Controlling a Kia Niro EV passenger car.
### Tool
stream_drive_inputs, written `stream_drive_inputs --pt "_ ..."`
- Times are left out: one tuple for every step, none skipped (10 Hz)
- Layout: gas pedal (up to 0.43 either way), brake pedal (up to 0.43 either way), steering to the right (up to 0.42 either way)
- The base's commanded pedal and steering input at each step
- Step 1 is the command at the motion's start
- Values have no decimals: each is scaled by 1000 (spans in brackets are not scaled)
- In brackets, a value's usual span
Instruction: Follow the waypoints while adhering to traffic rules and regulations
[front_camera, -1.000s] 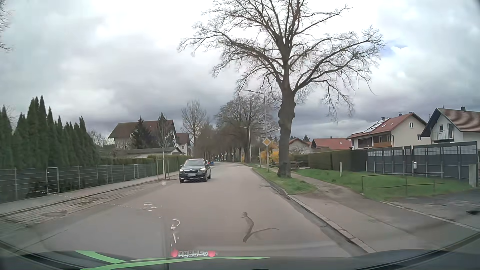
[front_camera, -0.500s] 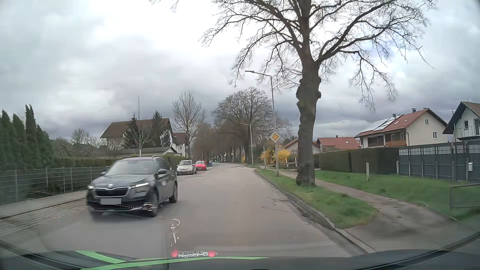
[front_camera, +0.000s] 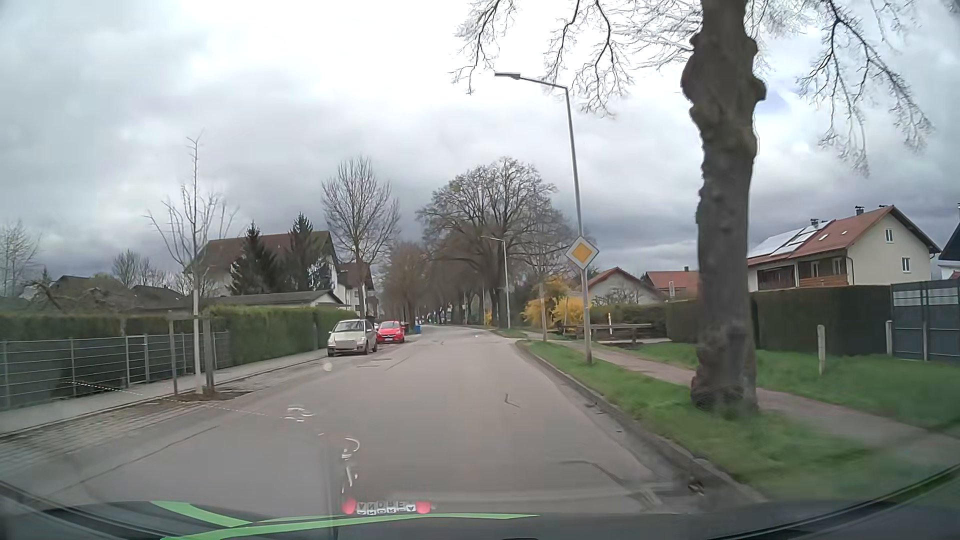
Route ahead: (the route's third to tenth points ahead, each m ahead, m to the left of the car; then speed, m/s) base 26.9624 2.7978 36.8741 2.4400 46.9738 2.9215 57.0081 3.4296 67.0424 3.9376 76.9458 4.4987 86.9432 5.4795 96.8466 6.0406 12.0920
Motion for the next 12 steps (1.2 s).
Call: stream_drive_inputs --pt "118 0 -1" --pt "118 0 0" --pt "118 0 0" --pt "118 0 0" --pt "118 0 0" --pt "118 0 0" --pt "110 0 0" --pt "110 0 0" --pt "110 0 0" --pt "110 0 0" --pt "110 0 0" --pt "110 0 0"
